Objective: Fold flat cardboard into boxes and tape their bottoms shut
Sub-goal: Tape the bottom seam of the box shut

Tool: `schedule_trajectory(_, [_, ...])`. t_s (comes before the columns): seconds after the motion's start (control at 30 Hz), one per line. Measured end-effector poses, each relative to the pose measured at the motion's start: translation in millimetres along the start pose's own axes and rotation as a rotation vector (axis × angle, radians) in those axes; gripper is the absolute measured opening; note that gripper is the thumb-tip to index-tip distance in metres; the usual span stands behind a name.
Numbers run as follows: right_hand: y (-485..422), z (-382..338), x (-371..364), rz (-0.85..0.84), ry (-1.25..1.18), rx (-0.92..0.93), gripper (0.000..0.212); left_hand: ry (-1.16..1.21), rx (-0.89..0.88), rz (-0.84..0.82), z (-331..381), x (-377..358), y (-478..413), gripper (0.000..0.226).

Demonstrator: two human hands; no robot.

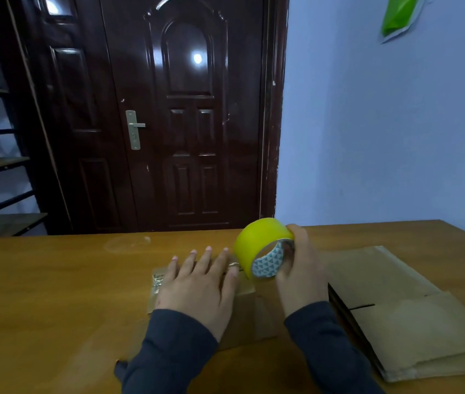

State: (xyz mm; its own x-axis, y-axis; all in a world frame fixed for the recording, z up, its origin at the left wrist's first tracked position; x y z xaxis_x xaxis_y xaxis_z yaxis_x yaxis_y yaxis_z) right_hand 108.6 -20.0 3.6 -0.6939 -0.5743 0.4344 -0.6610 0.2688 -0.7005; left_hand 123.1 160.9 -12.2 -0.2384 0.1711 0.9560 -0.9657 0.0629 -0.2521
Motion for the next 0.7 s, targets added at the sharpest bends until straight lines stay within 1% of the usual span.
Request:
schedule_trajectory(0.1, [-0.8, 8.5, -0.4, 0.020, -0.080, -0.036, 0.030, -0.014, 0.008, -0.084, -3.0, -6.9, -2.2, 0.060])
schedule_trajectory(0.17, [1.0, 23.2, -7.6, 0.000, -0.248, -0.151, 0.027, -0.035, 0.015, -0.134, -3.9, -12.6, -2.7, 0.062])
schedule_trajectory(0.2, [4.2, 33.4, -15.0, -0.019, -0.371, -0.256, 0.030, -0.048, 0.015, -0.149, -4.3, -14.0, -3.3, 0.062])
schedule_trajectory(0.3, [27.5, 50.8, -50.2, -0.093, -0.827, -0.665, 0.046, -0.066, 0.021, -0.176, -6.3, -15.9, -4.7, 0.058])
schedule_trajectory(0.33, [39.0, 51.3, -62.0, -0.131, -0.949, -0.791, 0.046, -0.071, 0.022, -0.182, -6.4, -16.0, -4.4, 0.057])
schedule_trajectory(0.37, [48.0, 48.5, -69.9, -0.174, -1.037, -0.882, 0.041, -0.076, 0.022, -0.189, -6.1, -15.8, -4.4, 0.056])
schedule_trajectory(0.4, [54.5, 45.1, -74.2, -0.211, -1.094, -0.937, 0.036, -0.083, 0.022, -0.195, -6.2, -15.7, -4.6, 0.055])
schedule_trajectory(0.47, [57.8, 42.1, -74.9, -0.258, -1.101, -0.977, 0.035, -0.098, 0.029, -0.208, -7.2, -16.3, -5.2, 0.054])
schedule_trajectory(0.53, [52.5, 43.6, -68.3, -0.257, -1.017, -0.986, 0.033, -0.118, 0.040, -0.222, -7.6, -17.8, -5.3, 0.053])
schedule_trajectory(0.6, [49.0, 48.7, -63.6, -0.258, -0.898, -1.008, 0.040, -0.132, 0.052, -0.227, -8.3, -18.5, -5.4, 0.052])
schedule_trajectory(0.7, [45.7, 51.8, -71.4, -0.280, -0.857, -1.030, 0.049, -0.120, 0.071, -0.227, -9.1, -17.5, -5.4, 0.050])
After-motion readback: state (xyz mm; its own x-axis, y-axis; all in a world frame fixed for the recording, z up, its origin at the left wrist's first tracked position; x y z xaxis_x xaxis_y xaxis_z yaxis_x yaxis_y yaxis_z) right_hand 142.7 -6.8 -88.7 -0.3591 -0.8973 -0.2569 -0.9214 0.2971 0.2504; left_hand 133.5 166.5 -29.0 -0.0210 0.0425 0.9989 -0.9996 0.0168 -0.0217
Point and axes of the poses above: each hand's wrist, its own y-axis away from the middle knuckle, its own x-axis out of the back of the hand, z = x × y, the point moved 10 cm from there along -y, towards the middle knuckle, and after that the axes turned 10 degrees about x, right-handed, at the moved point
